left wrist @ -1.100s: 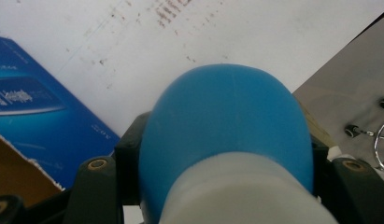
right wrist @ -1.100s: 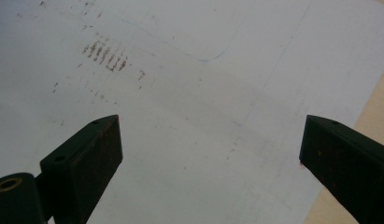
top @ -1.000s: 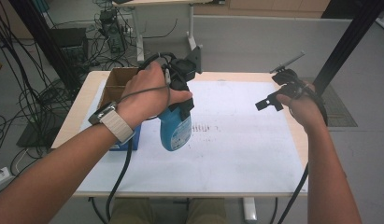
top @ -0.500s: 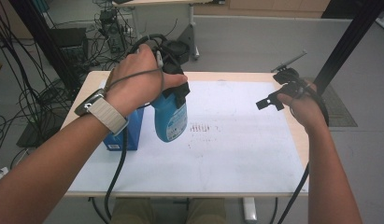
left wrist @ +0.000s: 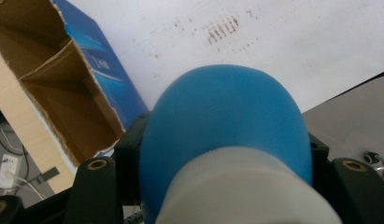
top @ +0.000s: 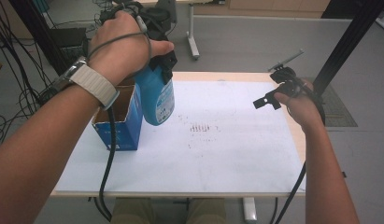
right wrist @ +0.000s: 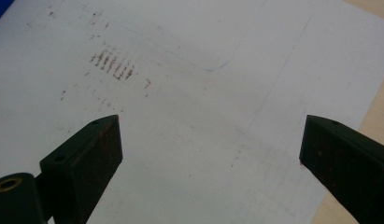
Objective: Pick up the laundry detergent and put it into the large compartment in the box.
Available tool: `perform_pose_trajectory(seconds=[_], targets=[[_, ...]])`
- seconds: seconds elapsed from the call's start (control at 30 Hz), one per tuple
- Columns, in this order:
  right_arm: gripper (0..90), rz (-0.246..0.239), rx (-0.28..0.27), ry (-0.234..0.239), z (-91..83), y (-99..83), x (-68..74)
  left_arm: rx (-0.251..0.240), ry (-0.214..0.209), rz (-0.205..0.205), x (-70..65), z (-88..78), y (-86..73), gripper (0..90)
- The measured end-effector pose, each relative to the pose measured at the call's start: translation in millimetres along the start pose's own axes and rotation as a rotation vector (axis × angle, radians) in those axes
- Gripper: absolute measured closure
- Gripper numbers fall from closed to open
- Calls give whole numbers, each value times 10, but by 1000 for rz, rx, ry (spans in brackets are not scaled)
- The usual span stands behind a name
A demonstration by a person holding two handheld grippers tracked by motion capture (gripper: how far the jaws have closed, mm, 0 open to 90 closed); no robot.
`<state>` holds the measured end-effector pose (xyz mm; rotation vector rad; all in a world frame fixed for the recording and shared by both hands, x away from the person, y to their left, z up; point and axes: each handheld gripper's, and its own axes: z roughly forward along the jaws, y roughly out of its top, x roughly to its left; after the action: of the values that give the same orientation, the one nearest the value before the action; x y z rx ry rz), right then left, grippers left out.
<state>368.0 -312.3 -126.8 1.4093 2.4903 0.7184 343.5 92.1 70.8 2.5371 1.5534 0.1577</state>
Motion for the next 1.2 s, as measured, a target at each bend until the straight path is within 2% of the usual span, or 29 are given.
perform_pose_trajectory(seconds=[0.2,0.3,0.4,0.47,0.5,0.6,0.63,0.7,0.87,1.0,1.2], targets=[[56,-2,0,5,25,17,-2,13,5,-48,79,-70,40,388],[56,-2,-1,7,32,11,-11,17,8,-93,152,-101,55,387],[55,4,-1,8,33,-4,-29,13,12,-110,184,-110,57,387],[55,8,1,10,33,-13,-39,17,10,-137,271,-140,66,387],[55,8,1,10,33,-13,-39,17,10,-137,271,-140,66,387],[55,13,7,14,42,-36,-67,20,6,-194,402,-180,60,387],[55,13,7,14,42,-36,-67,20,6,-194,402,-180,60,387],[55,19,7,13,46,-57,-87,24,14,-225,471,-206,58,387],[55,23,4,13,47,-78,-113,17,16,-254,566,-243,35,387],[55,25,4,11,39,-78,-123,14,19,-295,676,-258,9,387],[54,20,-1,8,43,-85,-108,10,24,-319,760,-278,-8,387]])
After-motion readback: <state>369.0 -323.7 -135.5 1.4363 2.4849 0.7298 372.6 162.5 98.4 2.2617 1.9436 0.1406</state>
